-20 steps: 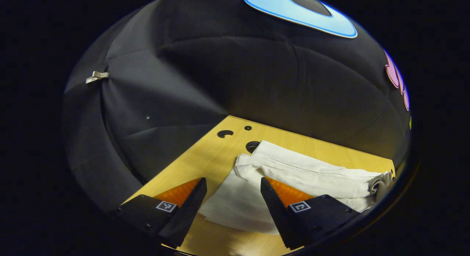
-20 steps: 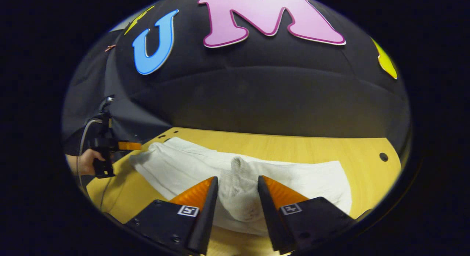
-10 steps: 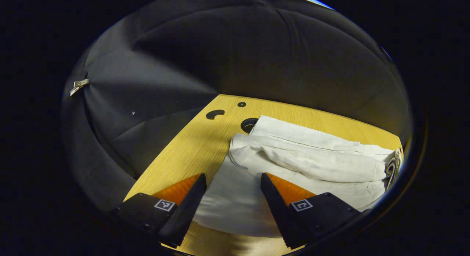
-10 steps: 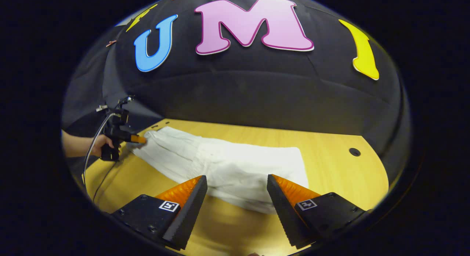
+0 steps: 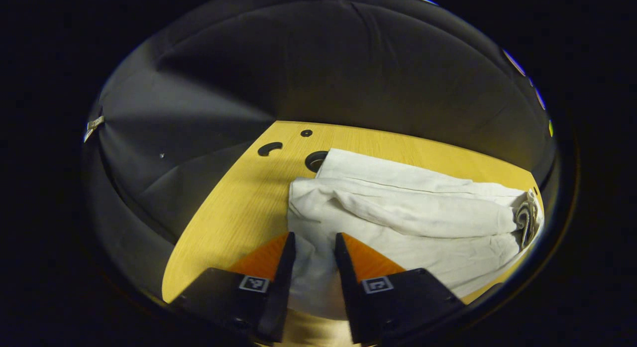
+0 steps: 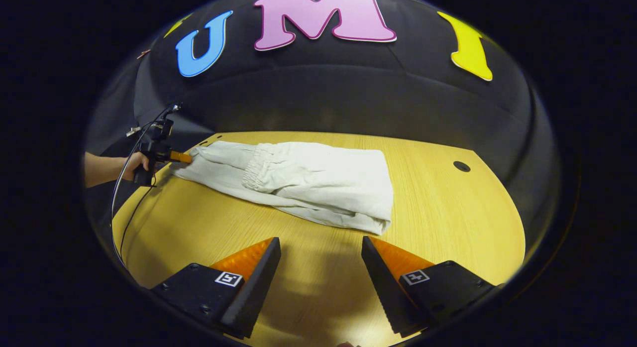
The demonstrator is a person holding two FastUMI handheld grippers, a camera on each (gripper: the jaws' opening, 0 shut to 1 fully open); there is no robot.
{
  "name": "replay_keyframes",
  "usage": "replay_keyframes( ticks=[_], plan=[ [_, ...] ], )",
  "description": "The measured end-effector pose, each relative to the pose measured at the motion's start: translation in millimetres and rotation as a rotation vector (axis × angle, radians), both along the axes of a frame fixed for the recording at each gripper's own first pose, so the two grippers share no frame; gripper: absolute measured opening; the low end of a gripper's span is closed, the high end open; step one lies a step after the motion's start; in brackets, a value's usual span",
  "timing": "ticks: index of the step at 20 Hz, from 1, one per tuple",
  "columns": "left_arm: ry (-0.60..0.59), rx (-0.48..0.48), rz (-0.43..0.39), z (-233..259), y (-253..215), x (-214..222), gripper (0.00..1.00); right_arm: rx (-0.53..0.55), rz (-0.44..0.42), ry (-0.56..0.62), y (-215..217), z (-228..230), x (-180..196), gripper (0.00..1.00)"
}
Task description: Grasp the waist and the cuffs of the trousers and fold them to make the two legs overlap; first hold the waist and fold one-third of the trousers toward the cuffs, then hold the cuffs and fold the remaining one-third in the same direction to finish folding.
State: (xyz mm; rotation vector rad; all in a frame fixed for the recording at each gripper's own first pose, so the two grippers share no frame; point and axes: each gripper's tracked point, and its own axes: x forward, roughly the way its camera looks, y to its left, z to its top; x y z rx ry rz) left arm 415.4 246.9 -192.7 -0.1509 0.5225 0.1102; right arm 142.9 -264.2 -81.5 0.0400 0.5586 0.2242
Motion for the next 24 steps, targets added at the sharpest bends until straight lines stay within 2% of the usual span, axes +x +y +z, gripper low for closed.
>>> replay_keyframes(
  ticks=[1, 2, 7, 10, 13, 16, 19, 24],
  plan=[
    [-0.001, 0.001, -0.003, 0.6, -4.2, 0.0, 0.36, 0.002, -0.003, 0.000, -0.2, -0.3, -0.2, 1.00],
    [-0.002, 0.007, -0.007, -0.7, -6.3, 0.2, 0.27, -0.001, -0.005, -0.006, -2.3, 1.6, 1.3, 1.00],
    [-0.014, 0.029, 0.031, 0.9, -9.3, 0.8, 0.07, -0.028, -0.016, -0.031, -15.8, 9.2, -2.0, 1.00],
    [-0.021, 0.002, 0.060, 1.7, -15.3, -0.2, 0.06, -0.038, -0.024, -0.027, -24.0, 11.9, -9.0, 1.00],
    [-0.029, -0.075, 0.066, 12.2, -30.2, -8.2, 0.06, -0.030, -0.050, -0.032, -35.0, 21.9, -12.5, 1.00],
    [-0.097, -0.126, 0.082, 45.5, -37.6, -15.0, 0.06, -0.015, -0.081, -0.045, -48.4, 38.3, -16.8, 1.00],
    [-0.122, -0.109, 0.063, 78.3, -47.3, -24.5, 0.06, -0.013, -0.123, -0.067, -68.7, 56.9, -19.7, 0.99],
    [-0.202, -0.178, 0.064, 136.1, -79.0, -36.7, 0.06, -0.001, -0.179, -0.076, -96.8, 81.1, -31.8, 0.99]
  ],
)
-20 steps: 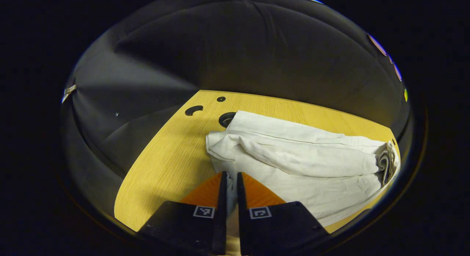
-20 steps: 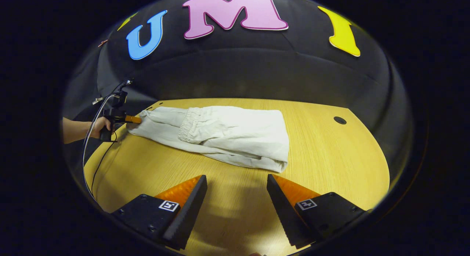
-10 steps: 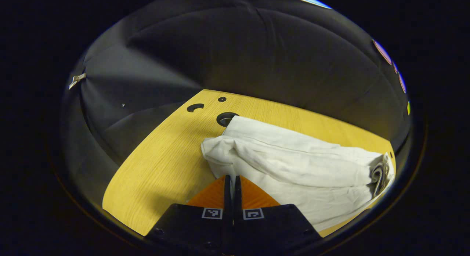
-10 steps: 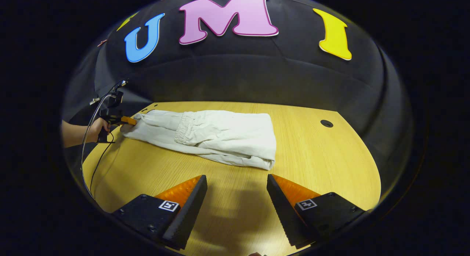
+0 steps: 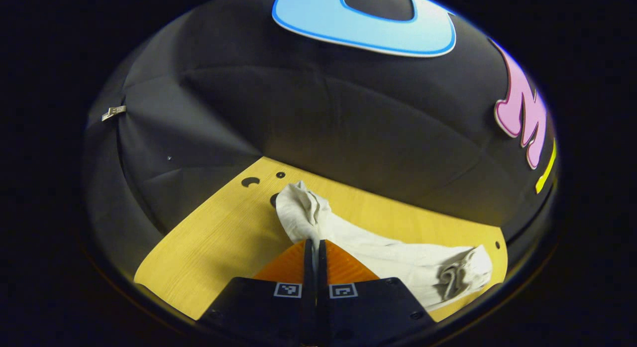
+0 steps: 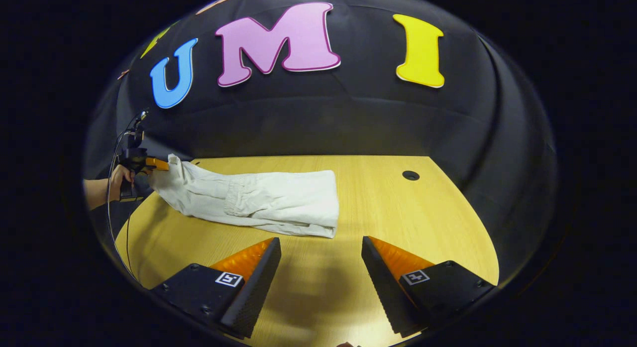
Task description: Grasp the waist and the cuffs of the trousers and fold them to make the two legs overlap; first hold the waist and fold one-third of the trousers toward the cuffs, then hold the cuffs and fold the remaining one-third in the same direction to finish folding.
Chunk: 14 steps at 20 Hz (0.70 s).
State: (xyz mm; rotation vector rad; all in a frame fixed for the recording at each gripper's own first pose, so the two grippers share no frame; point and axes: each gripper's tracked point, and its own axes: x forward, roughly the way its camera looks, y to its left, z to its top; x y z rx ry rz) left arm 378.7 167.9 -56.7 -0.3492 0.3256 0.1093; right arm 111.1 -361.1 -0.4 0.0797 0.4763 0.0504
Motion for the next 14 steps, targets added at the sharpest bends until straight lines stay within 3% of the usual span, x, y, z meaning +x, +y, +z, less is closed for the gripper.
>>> replay_keyframes(
  ticks=[7, 14],
  plan=[
    [-0.111, -0.011, -0.086, 87.0, -90.9, -8.7, 0.06, -0.004, -0.097, -0.019, -47.5, 32.9, -30.1, 0.99],
    [-0.147, -0.012, -0.219, 124.1, -207.7, -13.5, 0.05, 0.029, -0.233, -0.030, -93.0, 51.1, -69.4, 0.99]
  ],
)
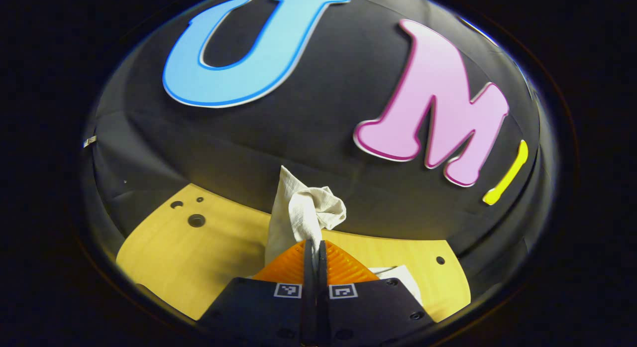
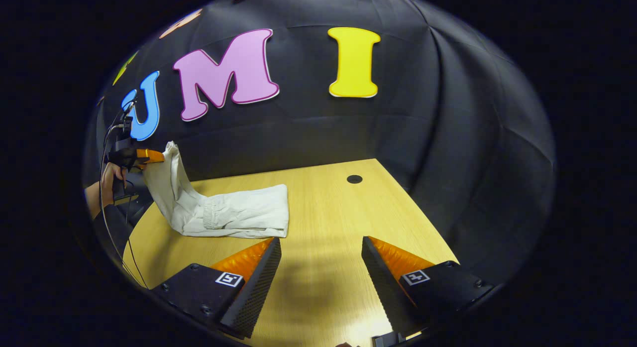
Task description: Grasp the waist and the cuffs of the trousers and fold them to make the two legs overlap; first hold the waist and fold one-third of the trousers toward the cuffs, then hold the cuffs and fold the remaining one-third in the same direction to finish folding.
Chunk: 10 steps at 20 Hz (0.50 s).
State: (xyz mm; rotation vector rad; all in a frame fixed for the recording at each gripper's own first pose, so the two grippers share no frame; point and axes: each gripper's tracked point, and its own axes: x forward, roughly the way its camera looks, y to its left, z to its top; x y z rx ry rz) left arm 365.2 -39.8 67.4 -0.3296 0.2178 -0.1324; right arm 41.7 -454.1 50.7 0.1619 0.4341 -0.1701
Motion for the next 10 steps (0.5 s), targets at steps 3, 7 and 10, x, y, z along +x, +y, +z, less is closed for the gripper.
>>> replay_keyframes(
  ticks=[3, 7, 10],
  plan=[
    [0.016, 0.023, -0.065, -3.8, -48.0, 2.6, 0.05, 0.002, -0.050, -0.011, -17.4, 3.8, -16.3, 0.99],
    [0.038, 0.012, -0.153, -10.0, -118.6, 8.3, 0.06, 0.044, -0.115, 0.000, -32.9, -1.5, -42.6, 0.99],
    [0.057, 0.010, -0.223, -18.7, -170.6, 7.6, 0.06, 0.038, -0.169, 0.010, -50.0, -5.9, -67.7, 0.99]
  ],
)
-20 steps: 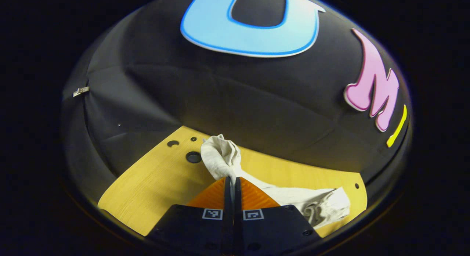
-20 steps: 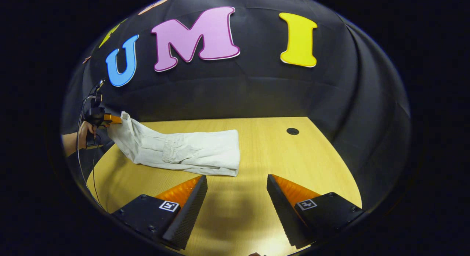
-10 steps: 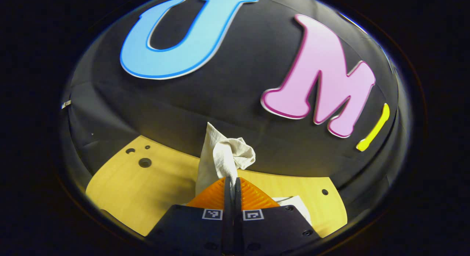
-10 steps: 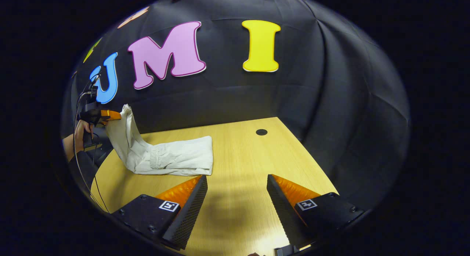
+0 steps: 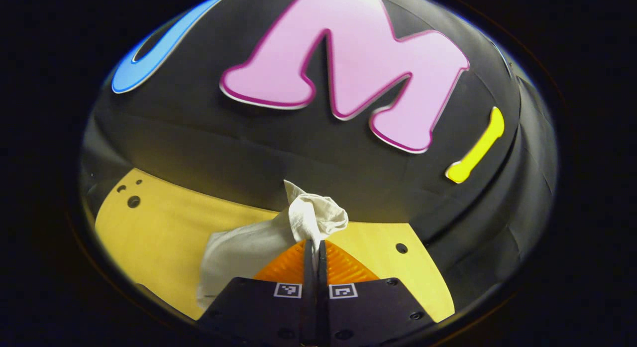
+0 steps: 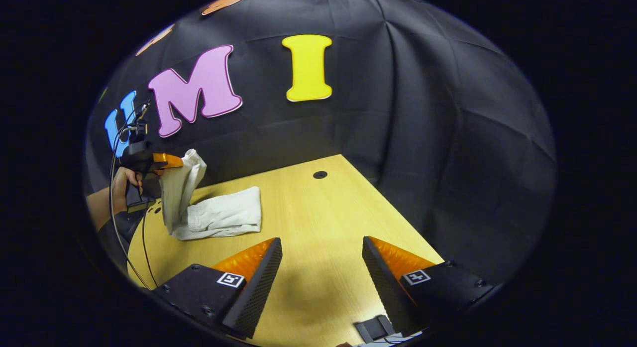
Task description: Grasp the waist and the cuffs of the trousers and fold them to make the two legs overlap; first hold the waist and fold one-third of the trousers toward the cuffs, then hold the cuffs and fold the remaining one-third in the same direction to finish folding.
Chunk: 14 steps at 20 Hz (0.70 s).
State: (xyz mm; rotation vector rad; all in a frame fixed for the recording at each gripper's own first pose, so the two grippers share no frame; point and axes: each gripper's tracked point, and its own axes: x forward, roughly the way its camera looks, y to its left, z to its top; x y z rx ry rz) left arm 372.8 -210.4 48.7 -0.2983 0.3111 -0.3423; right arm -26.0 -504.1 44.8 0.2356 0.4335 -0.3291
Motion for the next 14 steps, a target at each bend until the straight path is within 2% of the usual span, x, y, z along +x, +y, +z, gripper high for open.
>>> replay_keyframes(
  ticks=[3, 7, 12, 14],
  plan=[
    [0.016, 0.003, -0.054, -12.4, -42.4, -0.2, 0.06, 0.007, -0.083, 0.001, -26.3, -1.5, -22.5, 0.99],
    [0.045, 0.009, -0.088, -28.2, -79.2, -2.1, 0.06, 0.019, -0.159, 0.012, -47.6, -6.6, -54.3, 0.99],
    [0.109, 0.034, -0.055, -59.7, -101.1, 2.9, 0.07, 0.024, -0.177, 0.018, -46.6, -9.2, -78.1, 0.99],
    [0.122, 0.028, -0.059, -66.5, -102.6, -5.3, 0.13, 0.021, -0.166, 0.016, -43.0, -8.3, -78.3, 0.99]
  ],
)
